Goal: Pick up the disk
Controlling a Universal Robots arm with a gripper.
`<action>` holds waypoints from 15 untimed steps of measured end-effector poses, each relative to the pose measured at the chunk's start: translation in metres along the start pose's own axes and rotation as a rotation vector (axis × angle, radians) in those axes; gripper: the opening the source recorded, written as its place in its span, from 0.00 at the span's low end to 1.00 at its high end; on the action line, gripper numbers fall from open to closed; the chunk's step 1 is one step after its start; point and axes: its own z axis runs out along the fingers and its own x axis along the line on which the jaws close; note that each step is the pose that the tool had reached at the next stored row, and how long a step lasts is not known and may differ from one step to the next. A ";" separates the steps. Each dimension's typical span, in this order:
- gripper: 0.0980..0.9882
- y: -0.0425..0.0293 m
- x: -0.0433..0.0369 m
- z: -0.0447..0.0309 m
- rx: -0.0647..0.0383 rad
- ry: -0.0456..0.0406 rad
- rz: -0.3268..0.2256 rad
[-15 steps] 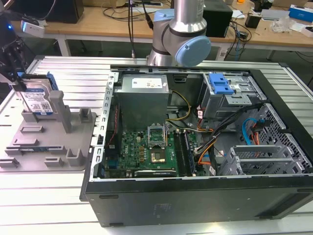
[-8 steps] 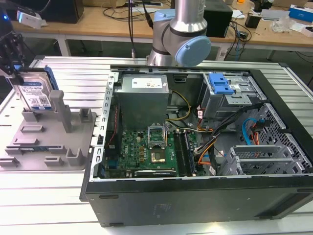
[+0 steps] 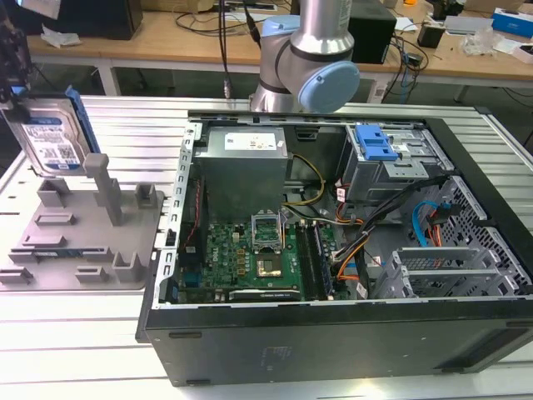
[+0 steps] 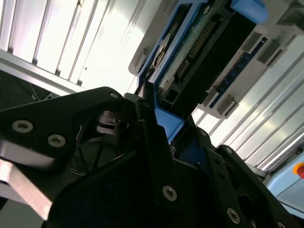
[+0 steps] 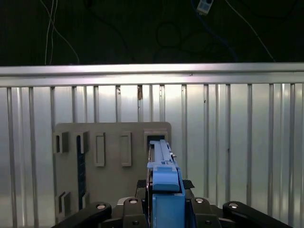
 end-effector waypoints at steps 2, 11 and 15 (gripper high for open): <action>0.30 -0.0002 0.0002 -0.0109 0.000 -0.0006 0.000; 0.30 -0.0009 0.0009 -0.0529 0.001 -0.0022 0.000; 0.30 -0.0014 0.0013 -0.0822 0.001 -0.0029 0.000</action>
